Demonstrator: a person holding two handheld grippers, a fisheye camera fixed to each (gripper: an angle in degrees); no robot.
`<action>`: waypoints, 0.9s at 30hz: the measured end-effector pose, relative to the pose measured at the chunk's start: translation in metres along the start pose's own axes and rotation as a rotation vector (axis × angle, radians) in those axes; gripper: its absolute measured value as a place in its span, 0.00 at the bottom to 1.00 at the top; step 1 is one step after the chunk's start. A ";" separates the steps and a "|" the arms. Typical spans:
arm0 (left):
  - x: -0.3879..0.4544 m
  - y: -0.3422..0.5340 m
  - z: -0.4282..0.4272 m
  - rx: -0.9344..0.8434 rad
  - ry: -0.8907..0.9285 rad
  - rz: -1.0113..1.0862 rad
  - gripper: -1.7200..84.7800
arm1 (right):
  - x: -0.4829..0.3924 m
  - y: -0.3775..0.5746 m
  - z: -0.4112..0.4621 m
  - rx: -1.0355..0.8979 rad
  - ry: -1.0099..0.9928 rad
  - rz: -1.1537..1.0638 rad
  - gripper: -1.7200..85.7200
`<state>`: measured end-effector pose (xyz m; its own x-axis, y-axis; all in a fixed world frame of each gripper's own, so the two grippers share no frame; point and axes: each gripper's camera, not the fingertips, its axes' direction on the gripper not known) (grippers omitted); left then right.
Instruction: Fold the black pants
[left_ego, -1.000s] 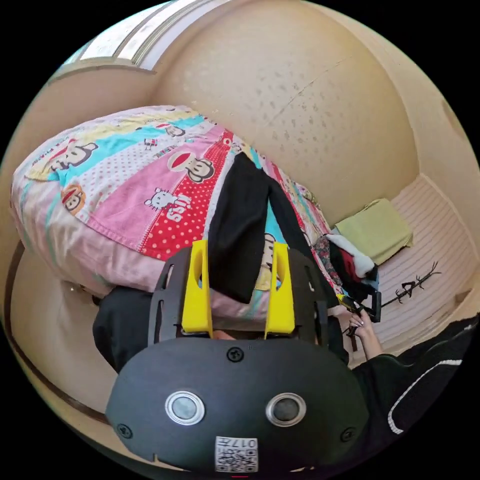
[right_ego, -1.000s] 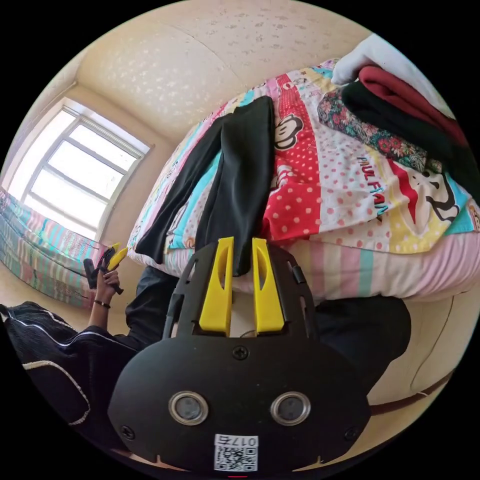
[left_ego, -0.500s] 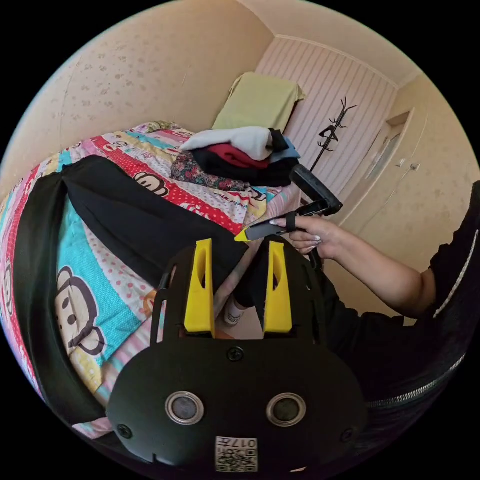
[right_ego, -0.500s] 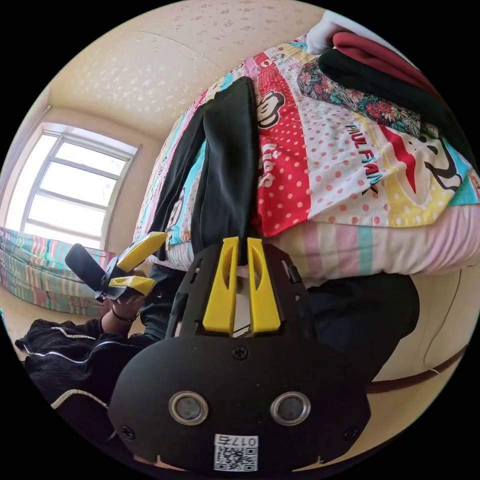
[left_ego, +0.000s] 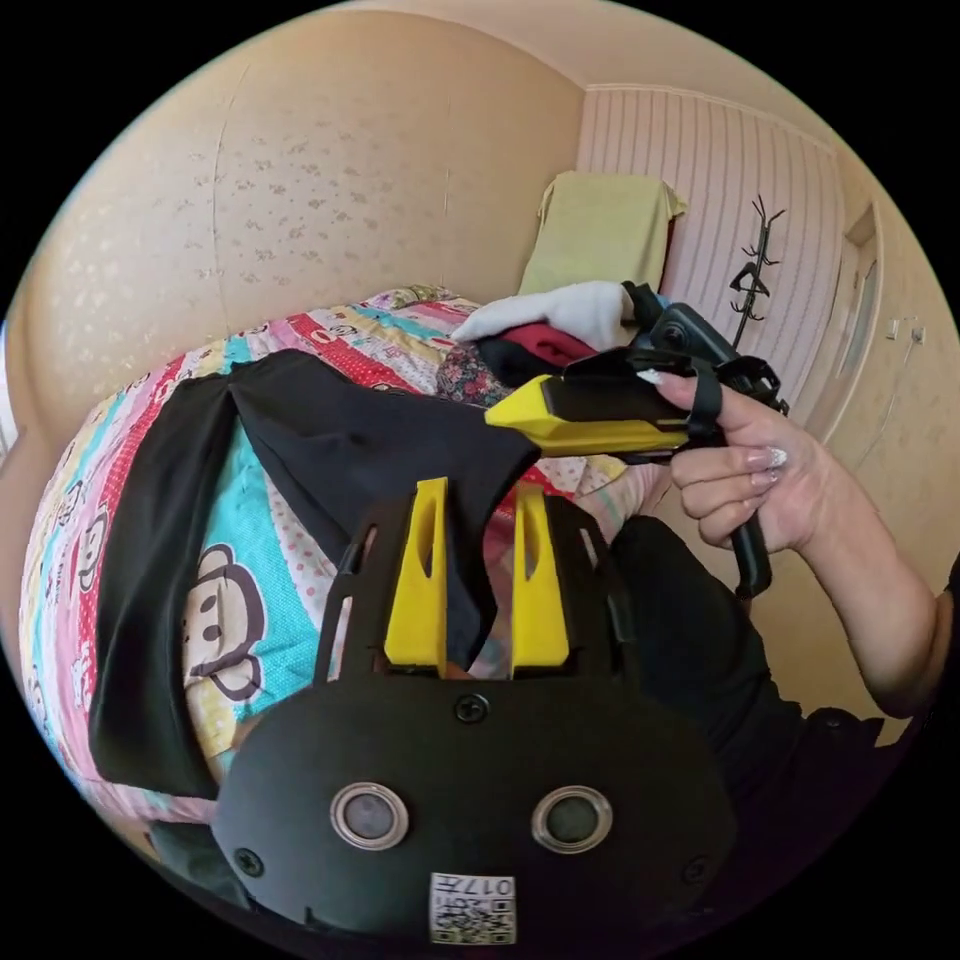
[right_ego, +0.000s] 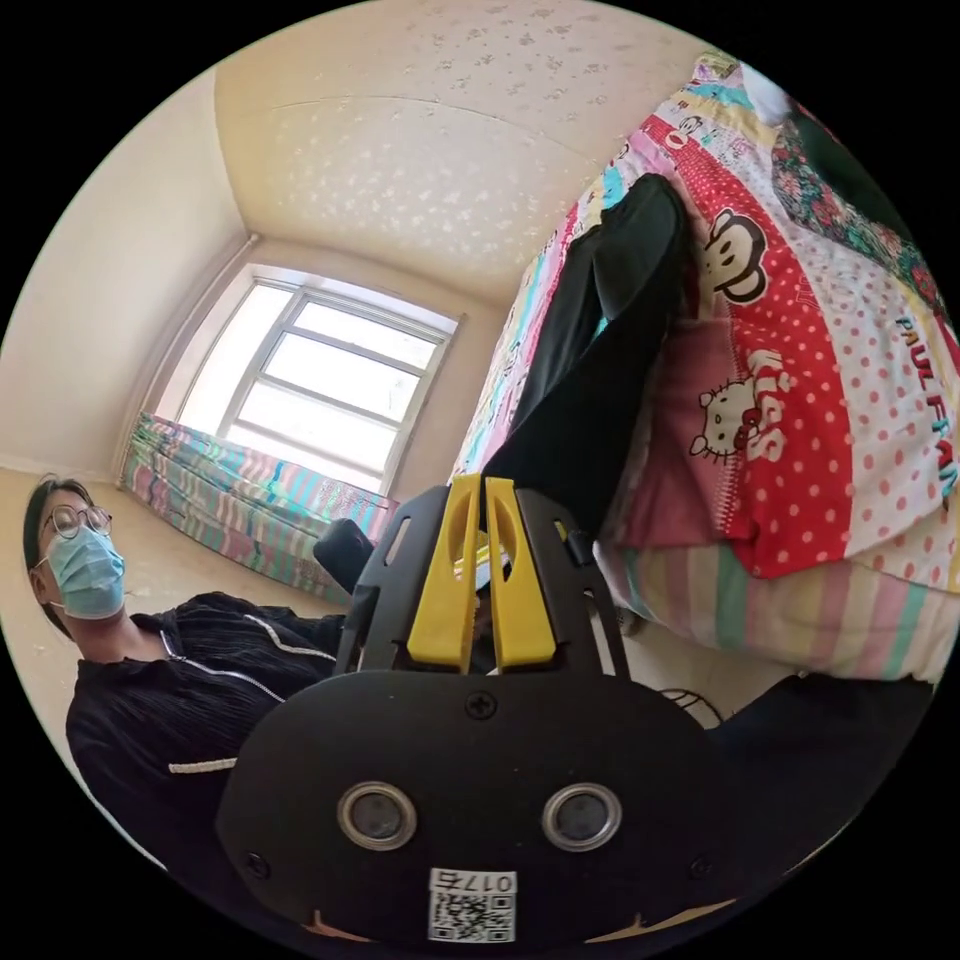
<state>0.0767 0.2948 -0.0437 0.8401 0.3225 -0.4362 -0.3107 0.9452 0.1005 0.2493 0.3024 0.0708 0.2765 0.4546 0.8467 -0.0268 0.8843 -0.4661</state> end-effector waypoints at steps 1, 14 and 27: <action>-0.002 0.001 -0.003 0.015 0.014 -0.007 0.04 | -0.002 -0.004 -0.005 -0.003 0.008 -0.024 0.04; -0.064 0.010 -0.046 0.032 0.166 -0.143 0.02 | 0.097 -0.230 0.022 0.048 0.245 0.211 0.23; -0.170 0.037 -0.136 0.250 0.159 -0.388 0.02 | -0.026 -0.388 0.201 -0.237 0.521 -0.138 0.06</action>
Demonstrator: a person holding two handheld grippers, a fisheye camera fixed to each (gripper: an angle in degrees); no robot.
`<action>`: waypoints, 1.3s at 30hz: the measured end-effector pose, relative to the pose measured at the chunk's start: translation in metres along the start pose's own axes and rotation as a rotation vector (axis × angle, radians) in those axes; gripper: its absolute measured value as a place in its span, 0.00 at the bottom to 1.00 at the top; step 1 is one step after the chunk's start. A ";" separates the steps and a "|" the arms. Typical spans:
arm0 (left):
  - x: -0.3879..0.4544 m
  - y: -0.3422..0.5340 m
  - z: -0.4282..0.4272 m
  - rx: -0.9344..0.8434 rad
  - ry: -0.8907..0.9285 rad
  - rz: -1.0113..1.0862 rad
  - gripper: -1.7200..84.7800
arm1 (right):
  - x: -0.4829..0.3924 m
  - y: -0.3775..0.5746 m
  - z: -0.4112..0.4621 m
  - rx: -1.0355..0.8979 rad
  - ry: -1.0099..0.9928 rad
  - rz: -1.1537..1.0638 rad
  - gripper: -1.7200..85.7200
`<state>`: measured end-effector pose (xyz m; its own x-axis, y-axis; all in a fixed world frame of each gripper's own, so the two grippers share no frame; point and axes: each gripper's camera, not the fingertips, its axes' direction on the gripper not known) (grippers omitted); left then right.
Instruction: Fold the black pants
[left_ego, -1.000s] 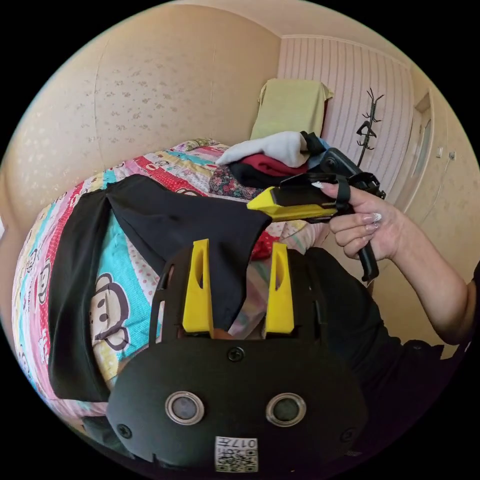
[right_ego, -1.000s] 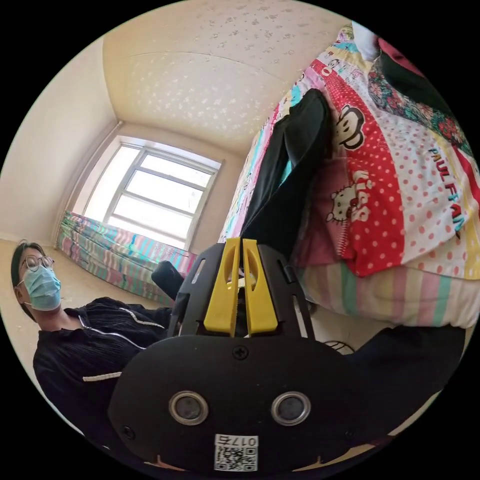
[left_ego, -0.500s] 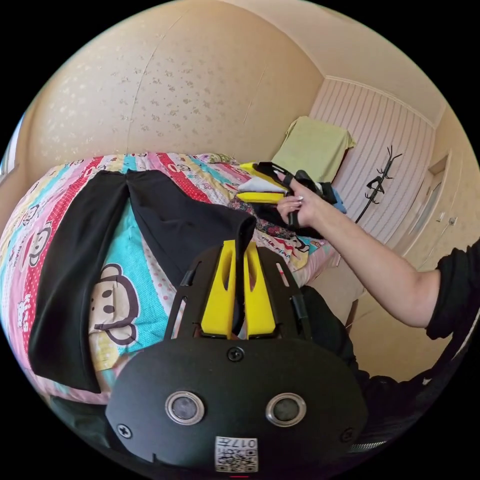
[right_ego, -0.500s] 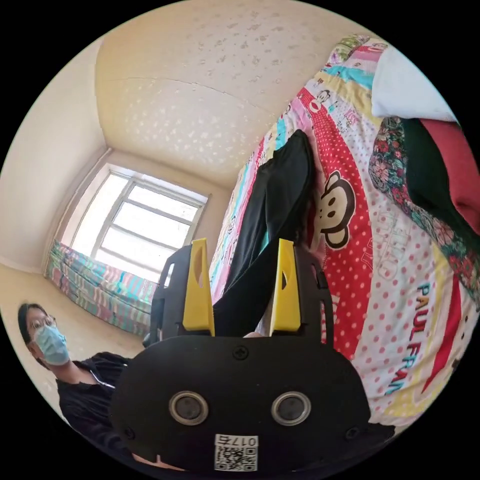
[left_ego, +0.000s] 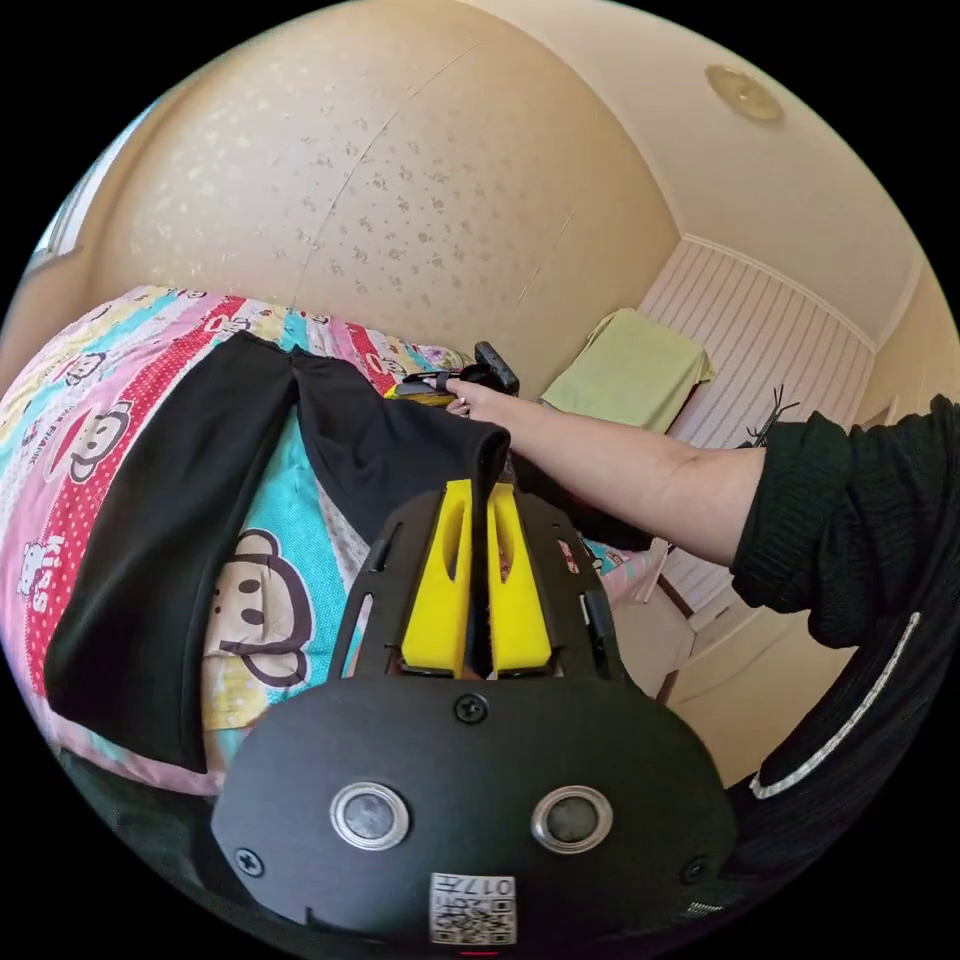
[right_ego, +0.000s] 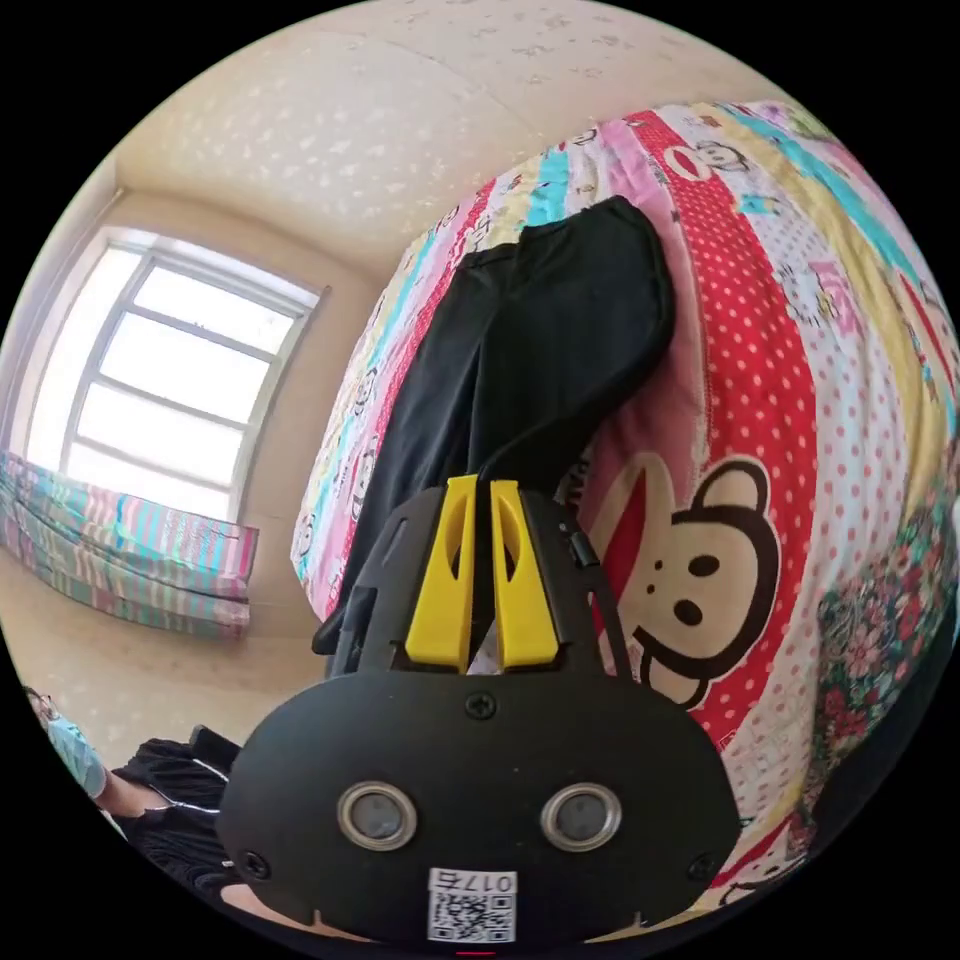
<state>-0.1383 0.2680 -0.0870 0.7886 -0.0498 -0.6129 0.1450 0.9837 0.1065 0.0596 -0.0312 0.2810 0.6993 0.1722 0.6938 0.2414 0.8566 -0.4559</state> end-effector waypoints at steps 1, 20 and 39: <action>-0.008 -0.002 -0.011 0.024 -0.010 -0.026 0.02 | -0.049 -0.025 0.005 0.006 0.036 -0.078 0.06; -0.302 0.123 -0.240 0.124 -0.083 -0.787 0.10 | -0.304 0.018 0.216 -0.179 -0.046 -0.501 0.16; -0.322 0.030 -0.156 -0.232 -0.381 -0.291 0.18 | -0.202 0.261 0.223 -0.037 -0.429 -0.026 0.15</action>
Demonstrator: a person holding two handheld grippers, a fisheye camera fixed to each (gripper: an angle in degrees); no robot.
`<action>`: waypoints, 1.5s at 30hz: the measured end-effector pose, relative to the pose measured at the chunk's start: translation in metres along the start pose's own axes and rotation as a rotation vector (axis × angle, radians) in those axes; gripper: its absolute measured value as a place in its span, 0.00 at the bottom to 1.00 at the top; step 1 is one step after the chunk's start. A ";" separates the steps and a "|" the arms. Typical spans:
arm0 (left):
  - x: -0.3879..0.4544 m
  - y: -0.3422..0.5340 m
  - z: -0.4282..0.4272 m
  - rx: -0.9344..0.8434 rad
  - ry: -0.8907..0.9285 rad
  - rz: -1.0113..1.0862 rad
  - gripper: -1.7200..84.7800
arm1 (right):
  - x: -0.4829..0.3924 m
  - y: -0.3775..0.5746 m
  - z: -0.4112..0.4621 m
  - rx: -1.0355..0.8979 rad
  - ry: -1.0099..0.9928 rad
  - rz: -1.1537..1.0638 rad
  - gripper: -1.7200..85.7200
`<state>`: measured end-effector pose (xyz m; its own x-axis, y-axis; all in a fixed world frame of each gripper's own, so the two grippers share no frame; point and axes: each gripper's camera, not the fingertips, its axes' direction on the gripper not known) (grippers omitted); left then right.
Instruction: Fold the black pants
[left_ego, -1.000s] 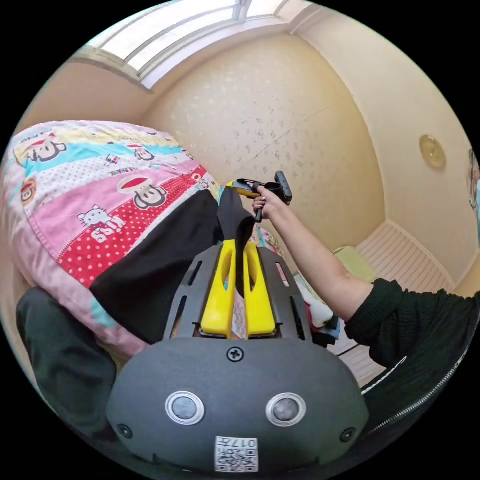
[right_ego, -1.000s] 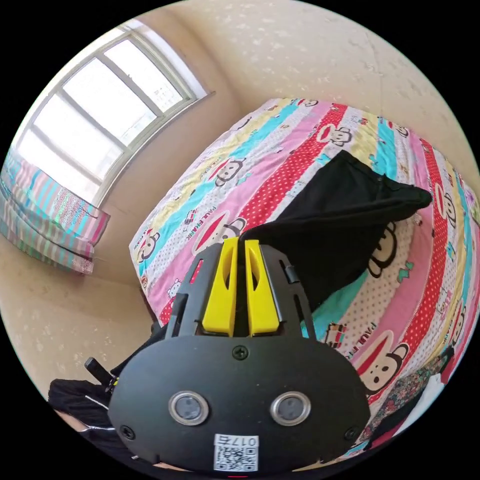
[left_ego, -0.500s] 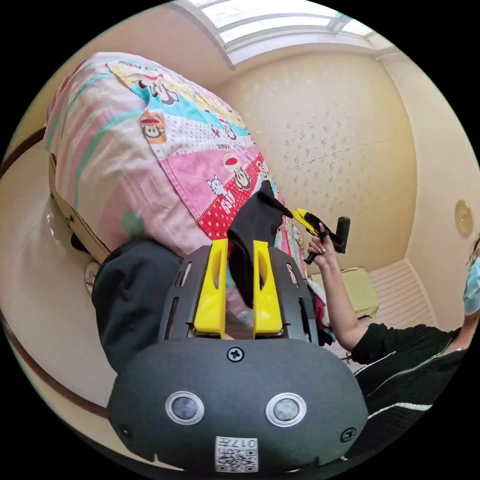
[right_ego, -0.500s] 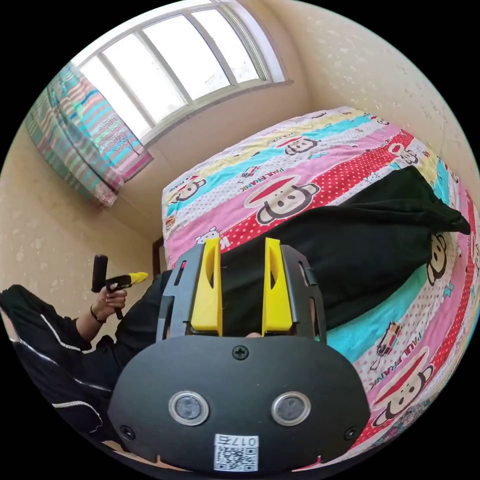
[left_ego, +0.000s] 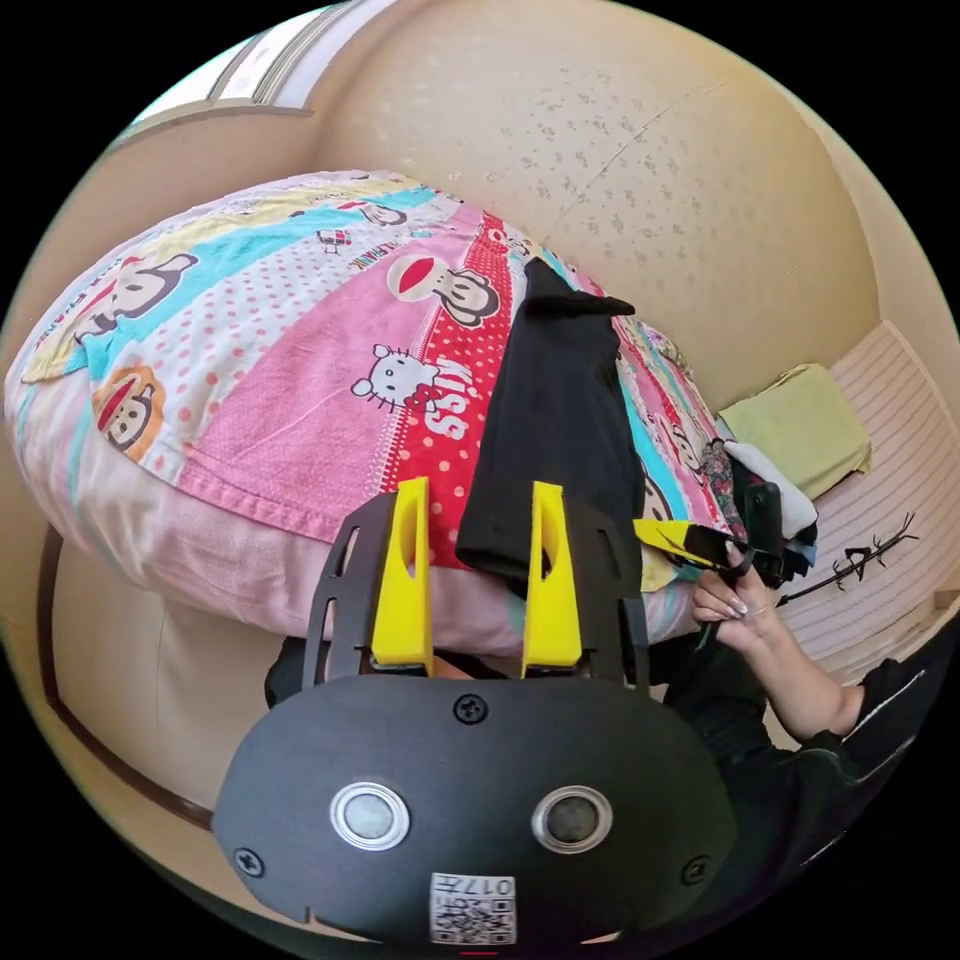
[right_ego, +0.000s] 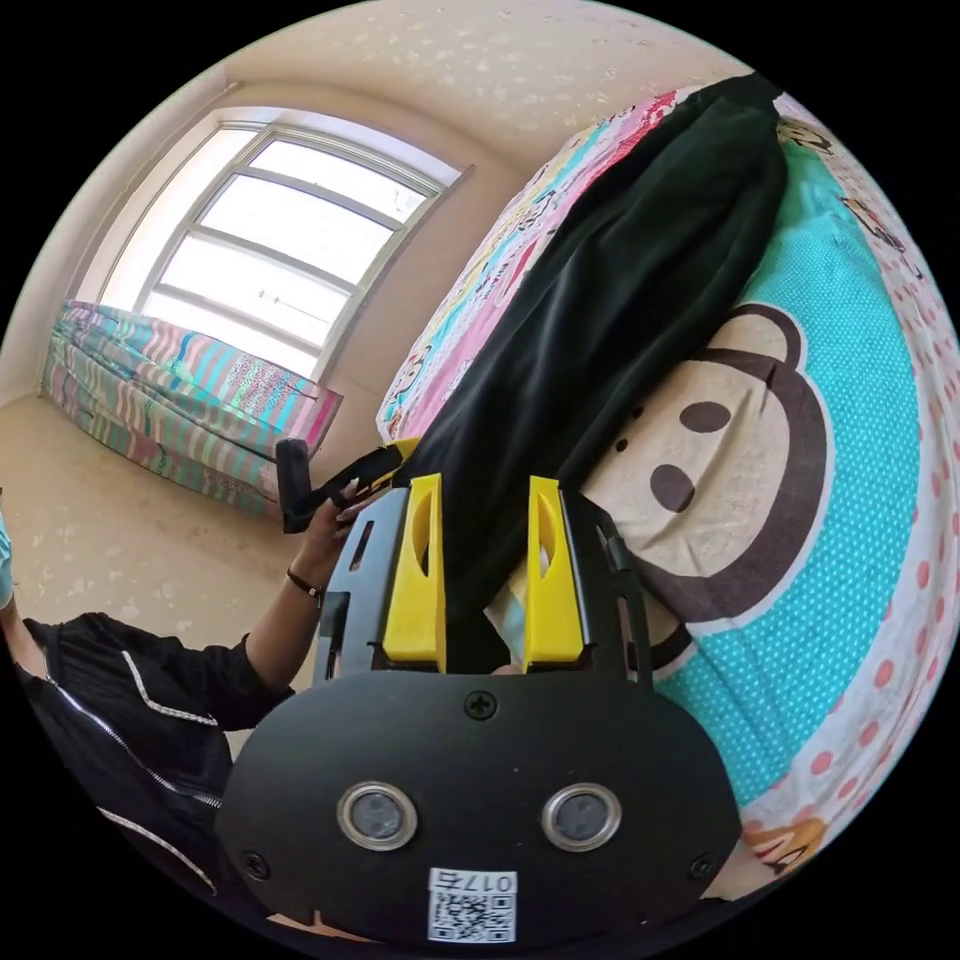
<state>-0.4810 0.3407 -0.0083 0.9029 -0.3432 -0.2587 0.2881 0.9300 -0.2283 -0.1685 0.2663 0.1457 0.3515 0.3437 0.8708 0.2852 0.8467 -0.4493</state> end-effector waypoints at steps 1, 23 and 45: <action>0.000 -0.001 0.001 -0.004 0.006 -0.006 0.18 | 0.001 -0.002 0.003 0.008 -0.037 0.015 0.15; 0.029 -0.011 0.003 -0.220 0.083 0.141 0.08 | -0.019 0.047 -0.027 -0.096 0.140 0.030 0.12; 0.134 -0.022 0.033 -0.318 -0.337 0.261 0.11 | 0.035 0.089 -0.021 -0.024 -0.224 0.146 0.08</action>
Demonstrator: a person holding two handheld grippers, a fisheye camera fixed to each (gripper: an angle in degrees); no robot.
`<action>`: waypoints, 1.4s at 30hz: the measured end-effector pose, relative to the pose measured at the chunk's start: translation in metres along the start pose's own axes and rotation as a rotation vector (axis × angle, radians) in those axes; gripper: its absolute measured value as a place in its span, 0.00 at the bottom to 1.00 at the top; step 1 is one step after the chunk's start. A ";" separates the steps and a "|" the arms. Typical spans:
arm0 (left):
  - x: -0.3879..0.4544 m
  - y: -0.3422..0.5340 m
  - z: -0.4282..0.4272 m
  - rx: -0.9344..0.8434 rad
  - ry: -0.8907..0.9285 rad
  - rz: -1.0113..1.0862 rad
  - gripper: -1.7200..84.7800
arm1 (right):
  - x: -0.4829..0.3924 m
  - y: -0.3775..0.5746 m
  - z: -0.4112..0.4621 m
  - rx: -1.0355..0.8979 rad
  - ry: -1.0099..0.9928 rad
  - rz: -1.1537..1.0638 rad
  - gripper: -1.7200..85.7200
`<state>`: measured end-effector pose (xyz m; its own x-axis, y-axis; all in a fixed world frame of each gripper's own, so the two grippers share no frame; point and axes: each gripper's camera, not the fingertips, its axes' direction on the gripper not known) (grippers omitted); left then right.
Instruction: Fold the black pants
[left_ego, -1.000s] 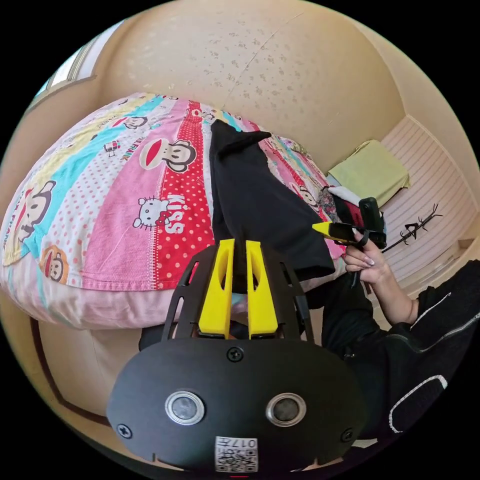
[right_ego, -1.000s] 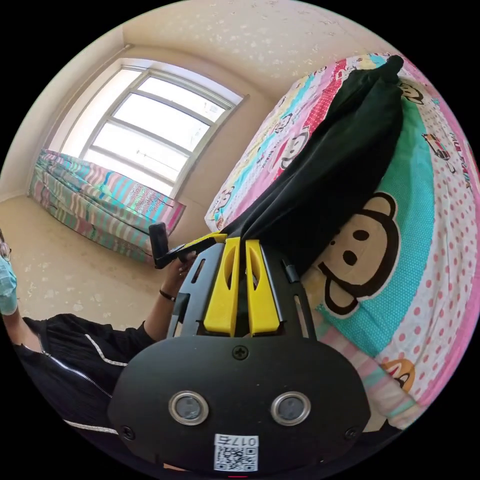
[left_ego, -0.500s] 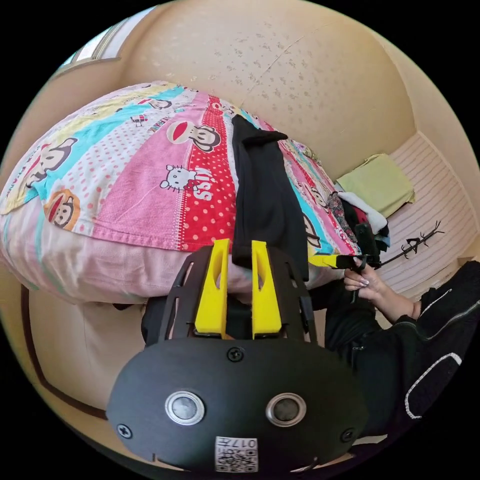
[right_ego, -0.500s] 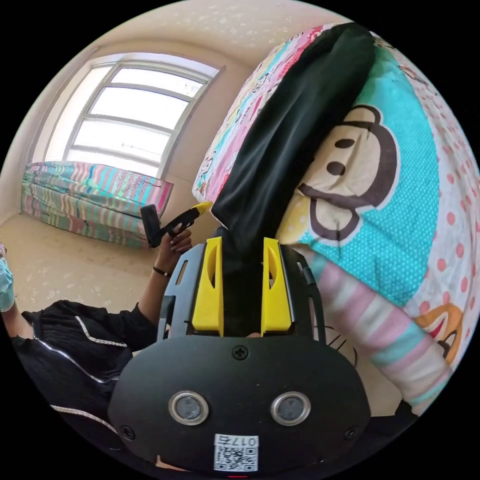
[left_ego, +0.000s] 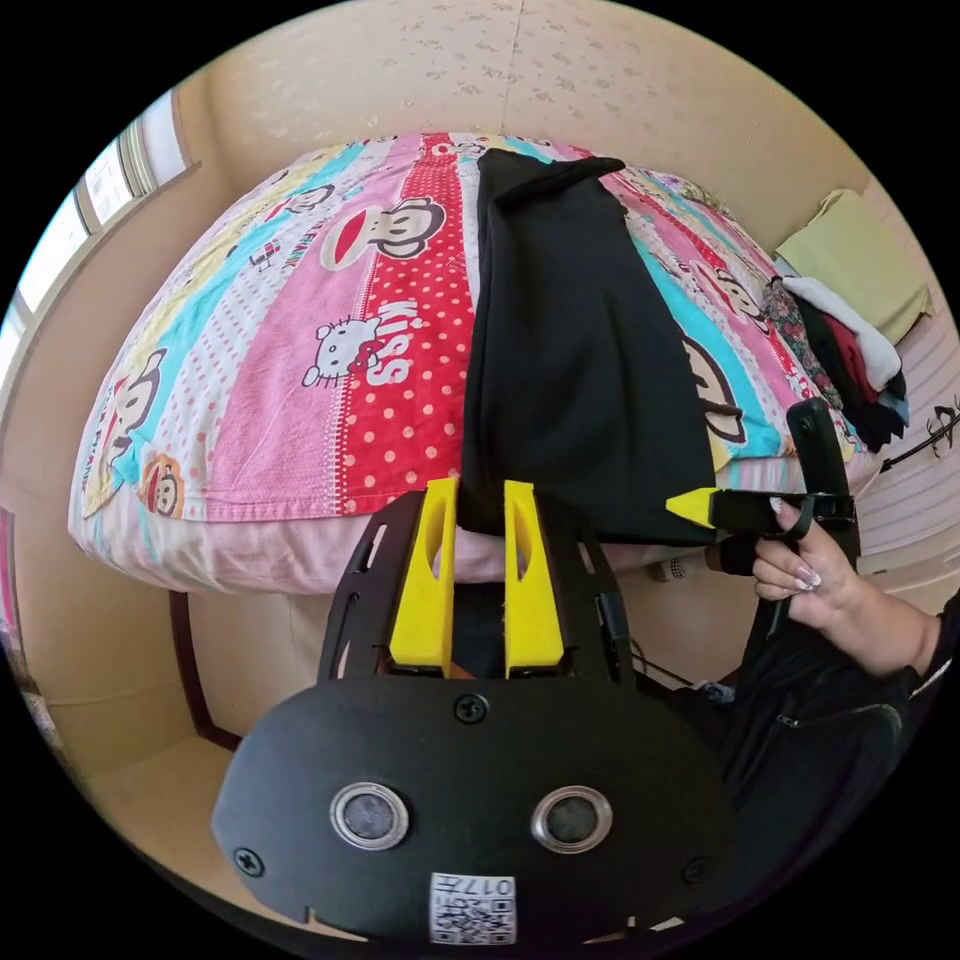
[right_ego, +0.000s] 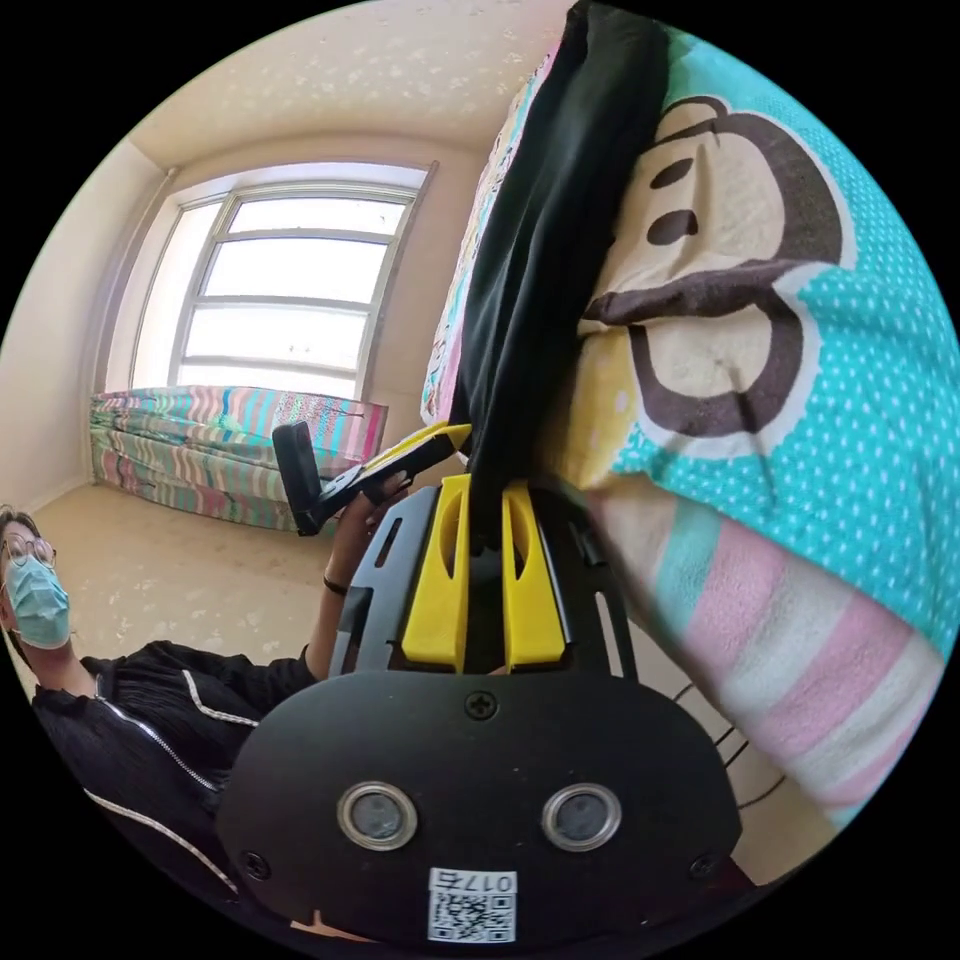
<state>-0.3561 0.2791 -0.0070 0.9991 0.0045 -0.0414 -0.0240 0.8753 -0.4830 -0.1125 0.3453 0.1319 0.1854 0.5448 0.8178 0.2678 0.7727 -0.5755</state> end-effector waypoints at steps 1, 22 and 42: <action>0.001 -0.001 0.000 -0.004 0.004 -0.006 0.11 | -0.008 0.000 -0.005 -0.005 0.033 -0.036 0.07; 0.025 -0.017 0.019 -0.028 0.075 -0.143 0.11 | -0.020 -0.003 -0.046 -0.052 0.137 -0.115 0.04; 0.105 0.035 0.010 -0.323 0.594 0.177 0.08 | -0.033 0.089 -0.164 -0.366 0.429 -0.005 0.08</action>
<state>-0.2514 0.3147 -0.0198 0.7939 -0.2120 -0.5699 -0.2854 0.6977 -0.6571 0.0604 0.3424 0.0538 0.5310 0.3009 0.7922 0.5657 0.5702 -0.5957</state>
